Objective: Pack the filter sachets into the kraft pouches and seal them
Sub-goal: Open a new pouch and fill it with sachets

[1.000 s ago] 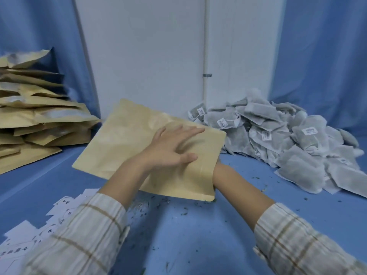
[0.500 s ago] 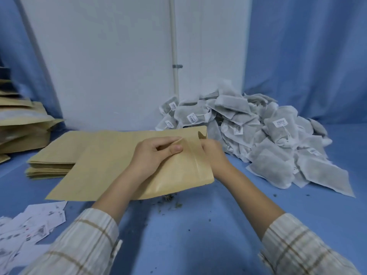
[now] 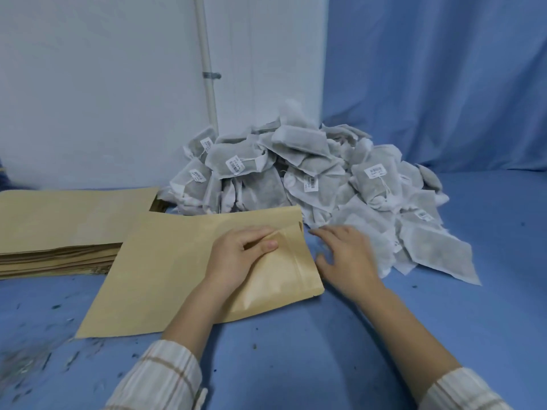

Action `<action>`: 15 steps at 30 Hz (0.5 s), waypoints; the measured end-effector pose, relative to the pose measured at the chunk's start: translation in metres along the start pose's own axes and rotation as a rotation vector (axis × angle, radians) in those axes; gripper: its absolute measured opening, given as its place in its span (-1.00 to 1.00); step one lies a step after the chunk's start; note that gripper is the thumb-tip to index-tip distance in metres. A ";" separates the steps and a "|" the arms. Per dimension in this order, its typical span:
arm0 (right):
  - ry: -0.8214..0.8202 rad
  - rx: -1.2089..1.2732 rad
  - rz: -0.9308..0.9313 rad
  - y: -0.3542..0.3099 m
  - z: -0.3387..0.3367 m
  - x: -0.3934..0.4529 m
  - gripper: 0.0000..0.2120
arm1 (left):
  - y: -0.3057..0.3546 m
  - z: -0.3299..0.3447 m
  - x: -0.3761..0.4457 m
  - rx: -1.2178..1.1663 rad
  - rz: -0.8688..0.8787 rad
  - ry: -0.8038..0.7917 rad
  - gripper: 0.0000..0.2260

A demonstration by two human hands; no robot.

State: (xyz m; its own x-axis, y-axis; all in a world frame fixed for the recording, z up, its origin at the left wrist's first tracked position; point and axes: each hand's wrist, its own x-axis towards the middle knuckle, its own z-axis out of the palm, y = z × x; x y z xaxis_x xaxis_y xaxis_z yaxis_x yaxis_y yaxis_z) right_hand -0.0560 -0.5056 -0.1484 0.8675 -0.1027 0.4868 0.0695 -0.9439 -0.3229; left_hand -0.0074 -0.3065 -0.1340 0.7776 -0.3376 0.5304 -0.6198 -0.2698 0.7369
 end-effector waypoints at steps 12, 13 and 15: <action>0.183 0.103 0.300 0.020 -0.002 0.003 -0.50 | -0.018 -0.003 0.002 0.067 0.059 0.062 -0.70; 0.205 0.222 0.241 0.018 -0.003 0.002 -0.52 | -0.020 -0.003 0.001 0.073 0.058 0.066 -0.71; 0.215 0.390 0.145 0.013 -0.006 0.000 -0.56 | -0.022 -0.003 0.001 0.085 0.063 0.074 -0.75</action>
State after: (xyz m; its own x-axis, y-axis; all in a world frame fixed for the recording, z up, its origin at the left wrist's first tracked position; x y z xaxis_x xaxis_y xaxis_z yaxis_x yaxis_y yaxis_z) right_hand -0.0580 -0.5194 -0.1477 0.7631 -0.3267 0.5576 0.1704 -0.7305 -0.6613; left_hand 0.0077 -0.2986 -0.1482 0.7407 -0.2897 0.6061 -0.6718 -0.3266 0.6649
